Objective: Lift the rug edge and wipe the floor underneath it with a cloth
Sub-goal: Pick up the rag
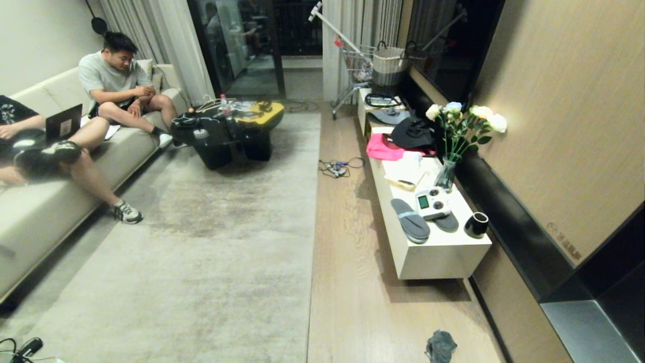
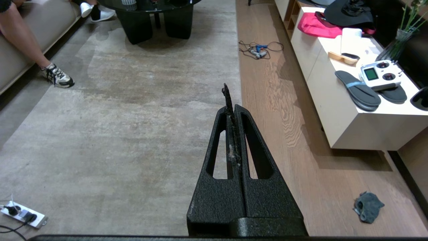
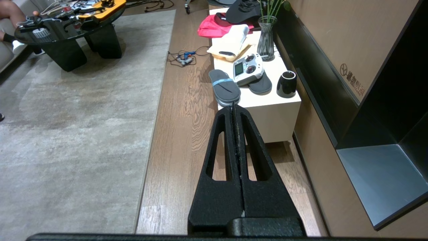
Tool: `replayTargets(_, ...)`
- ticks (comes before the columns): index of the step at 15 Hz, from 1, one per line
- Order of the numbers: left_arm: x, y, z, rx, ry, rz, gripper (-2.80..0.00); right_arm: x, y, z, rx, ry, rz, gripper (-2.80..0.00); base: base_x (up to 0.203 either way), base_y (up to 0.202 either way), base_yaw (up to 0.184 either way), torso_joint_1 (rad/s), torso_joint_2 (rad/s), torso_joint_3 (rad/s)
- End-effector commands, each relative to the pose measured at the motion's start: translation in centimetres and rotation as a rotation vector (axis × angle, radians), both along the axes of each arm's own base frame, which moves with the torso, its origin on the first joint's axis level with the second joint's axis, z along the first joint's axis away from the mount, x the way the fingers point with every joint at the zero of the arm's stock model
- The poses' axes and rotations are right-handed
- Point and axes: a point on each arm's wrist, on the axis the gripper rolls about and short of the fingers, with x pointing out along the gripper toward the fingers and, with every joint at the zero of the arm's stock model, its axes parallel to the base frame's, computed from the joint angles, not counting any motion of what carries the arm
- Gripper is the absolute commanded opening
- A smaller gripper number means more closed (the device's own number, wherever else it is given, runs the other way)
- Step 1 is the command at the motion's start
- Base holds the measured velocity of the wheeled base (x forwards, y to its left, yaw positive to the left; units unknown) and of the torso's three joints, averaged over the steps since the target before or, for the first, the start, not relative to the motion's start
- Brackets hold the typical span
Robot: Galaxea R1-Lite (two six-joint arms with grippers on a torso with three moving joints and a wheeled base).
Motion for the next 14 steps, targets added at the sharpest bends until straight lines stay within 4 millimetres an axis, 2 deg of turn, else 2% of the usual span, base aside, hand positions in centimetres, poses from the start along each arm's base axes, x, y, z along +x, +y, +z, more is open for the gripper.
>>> replayTargets(1, 0.00, 0.00, 0.00, -0.001, 0.000, 0.000, -2.80, 0.01, 0.00, 0.01, 0.001, 0.001, -0.001, -2.80, 0.000, 0.000, 0.000, 0.000, 0.00, 0.000)
replayTargets(14, 0.01, 0.00, -0.01, -0.001, 0.003, 0.000, -2.80, 0.01, 0.00, 0.02, 0.002, 0.000, 0.001, -2.80, 0.000, 0.000, 0.000, 0.000, 0.00, 0.000)
